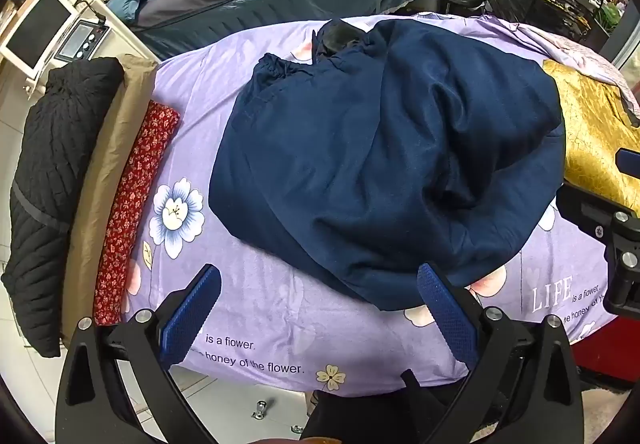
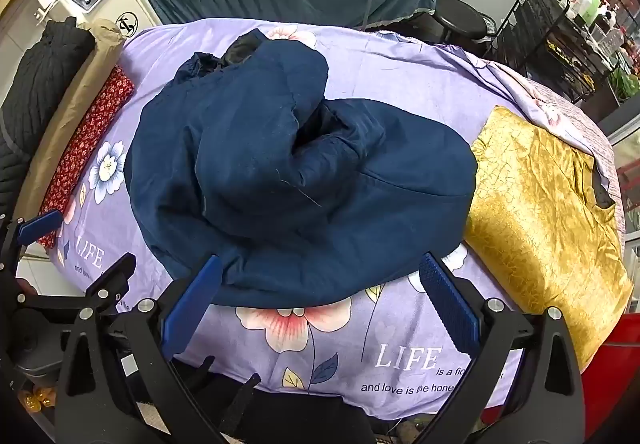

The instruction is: Fold large clothes

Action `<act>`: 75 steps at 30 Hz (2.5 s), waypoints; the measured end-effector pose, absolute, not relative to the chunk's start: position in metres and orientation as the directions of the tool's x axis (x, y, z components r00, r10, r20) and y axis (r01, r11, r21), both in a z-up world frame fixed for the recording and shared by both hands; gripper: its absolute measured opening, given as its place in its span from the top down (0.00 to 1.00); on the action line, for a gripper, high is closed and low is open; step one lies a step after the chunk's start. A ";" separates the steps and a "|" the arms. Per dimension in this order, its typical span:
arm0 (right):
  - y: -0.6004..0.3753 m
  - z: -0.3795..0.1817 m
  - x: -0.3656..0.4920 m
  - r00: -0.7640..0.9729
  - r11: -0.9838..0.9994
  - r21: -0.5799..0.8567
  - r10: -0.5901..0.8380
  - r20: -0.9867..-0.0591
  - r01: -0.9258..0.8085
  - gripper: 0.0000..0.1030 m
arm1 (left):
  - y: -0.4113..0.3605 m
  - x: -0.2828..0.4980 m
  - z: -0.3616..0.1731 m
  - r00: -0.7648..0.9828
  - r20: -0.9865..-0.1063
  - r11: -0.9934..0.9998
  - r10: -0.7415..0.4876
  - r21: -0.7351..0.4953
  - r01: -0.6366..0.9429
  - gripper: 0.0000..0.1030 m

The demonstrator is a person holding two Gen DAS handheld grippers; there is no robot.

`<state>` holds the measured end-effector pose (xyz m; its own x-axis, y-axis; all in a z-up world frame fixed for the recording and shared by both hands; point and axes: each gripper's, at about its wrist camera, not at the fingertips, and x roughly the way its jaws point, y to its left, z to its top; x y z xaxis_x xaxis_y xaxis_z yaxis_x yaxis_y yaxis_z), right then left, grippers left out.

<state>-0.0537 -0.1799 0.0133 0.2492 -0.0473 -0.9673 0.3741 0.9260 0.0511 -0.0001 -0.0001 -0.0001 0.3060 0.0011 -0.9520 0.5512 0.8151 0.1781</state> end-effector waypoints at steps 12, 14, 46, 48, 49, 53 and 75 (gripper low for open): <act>-0.179 0.014 -0.056 0.249 0.926 0.058 -0.040 -0.968 0.372 0.06 | 0.000 -0.001 -0.002 0.306 -0.952 0.812 0.009 0.186 0.553 0.06; -0.179 0.013 -0.056 0.250 0.926 0.057 -0.041 -0.967 0.372 0.06 | 0.000 -0.001 -0.003 0.306 -0.952 0.812 0.012 0.188 0.553 0.06; -0.174 0.010 -0.054 0.242 0.931 0.056 -0.036 -0.970 0.362 0.06 | 0.000 -0.003 -0.004 0.302 -0.953 0.806 0.018 0.193 0.560 0.06; -0.174 0.010 -0.054 0.241 0.931 0.056 -0.035 -0.970 0.362 0.06 | 0.000 -0.004 -0.004 0.301 -0.953 0.805 0.019 0.193 0.561 0.06; -0.174 0.010 -0.054 0.241 0.931 0.056 -0.035 -0.970 0.362 0.06 | 0.000 -0.004 -0.004 0.301 -0.953 0.806 0.020 0.193 0.560 0.06; -0.174 0.010 -0.054 0.242 0.930 0.056 -0.036 -0.970 0.362 0.06 | 0.000 -0.004 -0.004 0.301 -0.954 0.806 0.020 0.194 0.560 0.06; -0.174 0.008 -0.055 0.239 0.930 0.058 -0.033 -0.970 0.363 0.06 | -0.001 -0.003 -0.006 0.291 -0.956 0.803 0.024 0.192 0.564 0.06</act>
